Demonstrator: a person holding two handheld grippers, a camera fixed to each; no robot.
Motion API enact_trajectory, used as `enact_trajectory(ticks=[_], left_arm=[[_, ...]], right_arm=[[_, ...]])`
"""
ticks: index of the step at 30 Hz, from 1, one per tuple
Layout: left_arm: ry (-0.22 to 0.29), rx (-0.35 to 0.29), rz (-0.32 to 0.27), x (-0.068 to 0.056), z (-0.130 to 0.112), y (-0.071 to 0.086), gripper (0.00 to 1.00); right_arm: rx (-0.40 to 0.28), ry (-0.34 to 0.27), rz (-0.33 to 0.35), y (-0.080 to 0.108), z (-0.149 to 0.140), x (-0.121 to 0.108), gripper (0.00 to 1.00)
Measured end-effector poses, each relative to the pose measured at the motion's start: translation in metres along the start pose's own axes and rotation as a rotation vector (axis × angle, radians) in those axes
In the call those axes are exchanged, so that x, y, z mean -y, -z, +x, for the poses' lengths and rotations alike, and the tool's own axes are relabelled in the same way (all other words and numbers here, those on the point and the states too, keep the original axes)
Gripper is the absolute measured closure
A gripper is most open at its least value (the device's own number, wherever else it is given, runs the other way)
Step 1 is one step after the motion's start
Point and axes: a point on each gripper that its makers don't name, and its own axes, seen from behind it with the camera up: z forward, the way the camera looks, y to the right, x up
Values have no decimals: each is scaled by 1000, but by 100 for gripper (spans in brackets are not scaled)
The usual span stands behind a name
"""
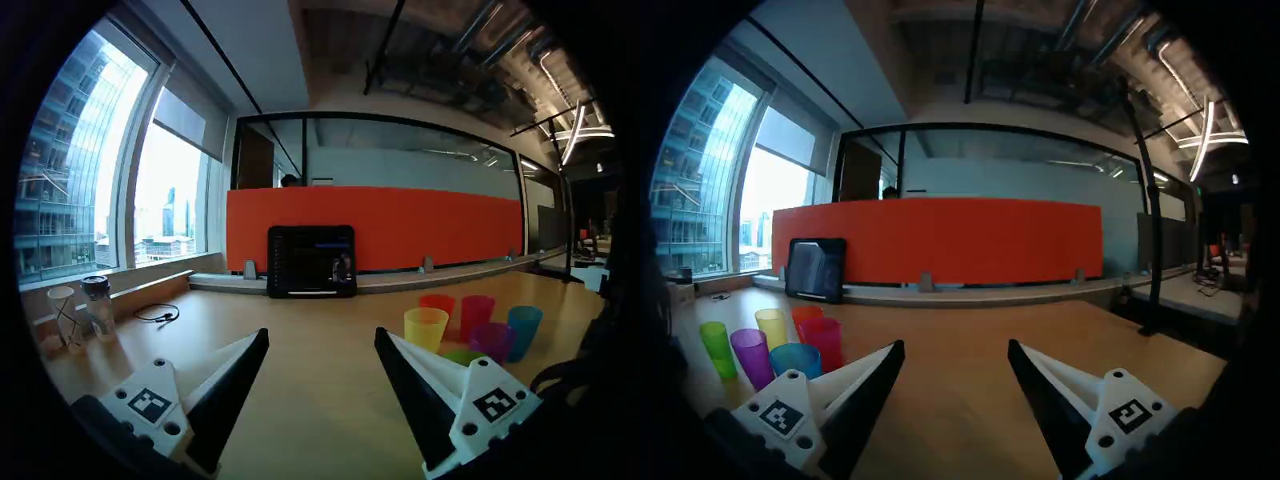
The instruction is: Pour water
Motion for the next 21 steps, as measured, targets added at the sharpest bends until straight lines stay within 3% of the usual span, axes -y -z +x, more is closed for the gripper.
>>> enact_trajectory(ticks=[21], left_arm=[[0, 0, 0, 2, 1, 0, 1]], right_arm=[[2, -1, 2, 1, -1, 2, 0]])
